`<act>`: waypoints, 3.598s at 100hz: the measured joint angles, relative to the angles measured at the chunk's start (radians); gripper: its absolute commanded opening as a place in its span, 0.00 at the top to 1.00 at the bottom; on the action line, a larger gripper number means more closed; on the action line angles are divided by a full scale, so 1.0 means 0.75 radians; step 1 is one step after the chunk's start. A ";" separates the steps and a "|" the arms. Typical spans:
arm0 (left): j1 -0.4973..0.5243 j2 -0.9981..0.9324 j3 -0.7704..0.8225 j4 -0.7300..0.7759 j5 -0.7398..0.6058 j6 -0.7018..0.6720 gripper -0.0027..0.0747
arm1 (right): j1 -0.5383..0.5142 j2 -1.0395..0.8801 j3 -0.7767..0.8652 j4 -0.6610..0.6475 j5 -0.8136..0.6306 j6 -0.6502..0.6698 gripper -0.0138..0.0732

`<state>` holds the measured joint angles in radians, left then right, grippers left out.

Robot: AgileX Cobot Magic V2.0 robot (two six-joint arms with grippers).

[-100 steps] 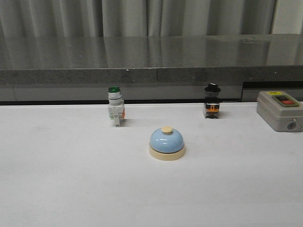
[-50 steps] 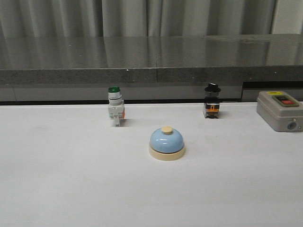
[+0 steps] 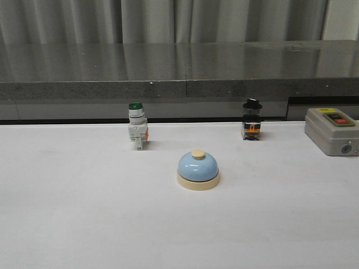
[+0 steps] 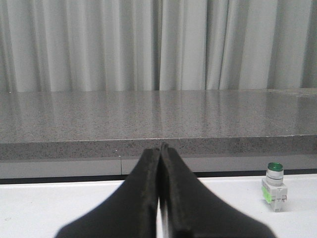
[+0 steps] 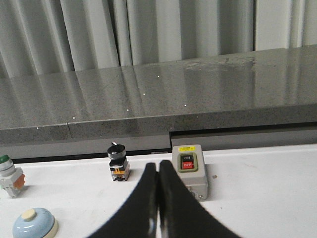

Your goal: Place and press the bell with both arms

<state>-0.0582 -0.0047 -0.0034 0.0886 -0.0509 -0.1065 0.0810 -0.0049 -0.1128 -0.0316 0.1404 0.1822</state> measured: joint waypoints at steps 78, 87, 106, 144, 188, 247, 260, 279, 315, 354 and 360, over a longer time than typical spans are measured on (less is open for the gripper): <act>0.000 0.000 0.000 0.000 0.000 0.000 0.99 | 0.000 0.883 -0.612 0.000 0.656 0.000 0.92; 0.000 0.000 0.000 0.000 0.000 0.000 0.99 | 0.000 0.935 -0.613 0.000 0.661 0.000 0.92; 0.000 0.000 0.000 0.000 0.000 0.000 0.99 | 0.000 1.035 -0.618 0.012 0.662 0.000 0.92; 0.000 0.000 0.000 0.000 0.000 0.000 0.99 | 0.119 1.330 -0.738 0.080 0.593 0.000 0.92; 0.000 0.000 0.000 0.000 0.000 0.000 0.99 | 0.461 1.866 -1.028 0.083 0.457 0.000 0.92; 0.000 0.000 0.000 0.000 0.000 0.000 0.99 | 0.637 2.327 -1.408 0.084 0.432 -0.003 0.92; 0.000 0.000 0.000 0.000 0.000 0.000 0.99 | 0.639 2.362 -1.448 0.084 0.423 0.000 0.92; 0.000 0.000 0.000 0.000 0.000 0.000 0.99 | 0.653 2.382 -1.470 0.084 0.405 0.000 0.92; 0.000 0.000 0.000 0.000 0.000 0.000 0.99 | 0.667 2.418 -1.472 0.086 0.403 0.000 0.92; 0.000 0.000 0.000 0.000 0.000 0.000 0.99 | 0.667 2.512 -1.483 0.088 0.400 0.002 0.92; 0.000 0.000 0.000 0.000 0.000 0.000 0.99 | 0.667 2.515 -1.485 0.088 0.396 0.002 0.92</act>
<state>-0.0582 -0.0047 -0.0034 0.0886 -0.0509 -0.1065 0.5811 1.8811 -1.2269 0.0341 0.4377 0.1838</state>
